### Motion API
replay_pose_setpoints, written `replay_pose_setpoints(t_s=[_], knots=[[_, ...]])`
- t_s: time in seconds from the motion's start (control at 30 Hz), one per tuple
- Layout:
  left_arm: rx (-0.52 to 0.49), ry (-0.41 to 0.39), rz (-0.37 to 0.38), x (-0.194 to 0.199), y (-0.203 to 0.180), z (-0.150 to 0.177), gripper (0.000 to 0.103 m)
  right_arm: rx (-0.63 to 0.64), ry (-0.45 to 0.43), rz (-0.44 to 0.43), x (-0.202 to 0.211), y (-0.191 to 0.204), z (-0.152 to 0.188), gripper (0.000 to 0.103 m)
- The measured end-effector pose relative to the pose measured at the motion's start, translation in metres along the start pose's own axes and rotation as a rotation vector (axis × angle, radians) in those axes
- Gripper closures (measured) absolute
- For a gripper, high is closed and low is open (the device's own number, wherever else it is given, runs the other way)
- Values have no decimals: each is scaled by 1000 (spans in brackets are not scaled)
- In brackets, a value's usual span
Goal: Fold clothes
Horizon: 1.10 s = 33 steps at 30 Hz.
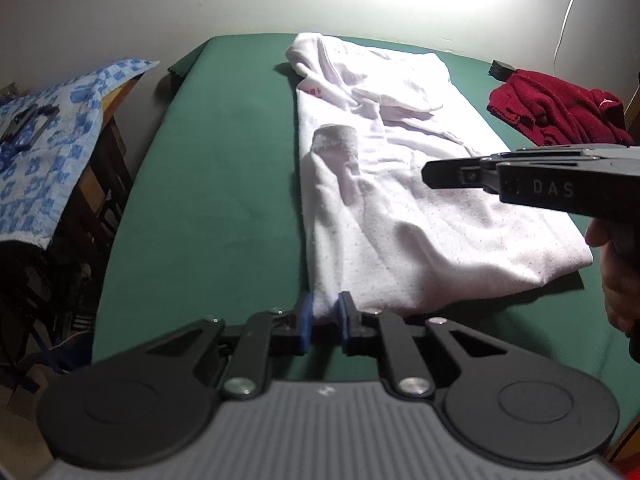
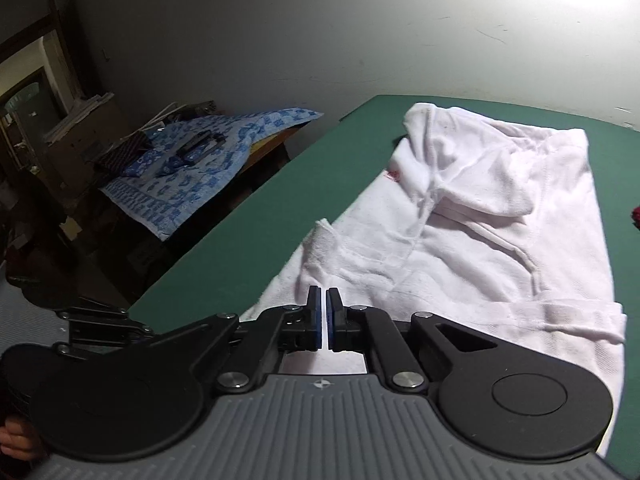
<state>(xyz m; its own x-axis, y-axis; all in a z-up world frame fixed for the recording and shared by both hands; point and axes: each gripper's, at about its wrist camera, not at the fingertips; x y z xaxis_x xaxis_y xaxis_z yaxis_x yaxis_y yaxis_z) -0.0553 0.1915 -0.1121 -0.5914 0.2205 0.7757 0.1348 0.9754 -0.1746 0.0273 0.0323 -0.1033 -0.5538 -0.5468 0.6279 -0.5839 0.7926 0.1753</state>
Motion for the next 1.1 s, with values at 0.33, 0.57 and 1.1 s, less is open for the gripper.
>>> replay_pose_setpoints(t_s=[0.33, 0.57, 1.1], knots=[[-10, -28, -7, 12, -2, 1, 102, 1, 17, 43, -33, 8, -5, 92], [-71, -61, 30, 6, -25, -16, 101, 9, 29, 92, -53, 11, -7, 103], [-170, 7, -63, -16, -19, -1, 89, 6, 461, -300, 104, -42, 47, 93]])
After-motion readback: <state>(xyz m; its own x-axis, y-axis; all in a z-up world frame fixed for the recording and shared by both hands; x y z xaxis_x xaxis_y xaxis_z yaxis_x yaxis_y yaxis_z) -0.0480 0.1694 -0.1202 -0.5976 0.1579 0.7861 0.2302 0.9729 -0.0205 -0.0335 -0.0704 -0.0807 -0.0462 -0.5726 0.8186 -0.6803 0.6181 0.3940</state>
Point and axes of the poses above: each gripper's, at about its wrist camera, not at the fingertips, and x roughly against the way its jaws point, y to its left, z to its underside, and after that the axes turned 5 degrees about z, right-handed
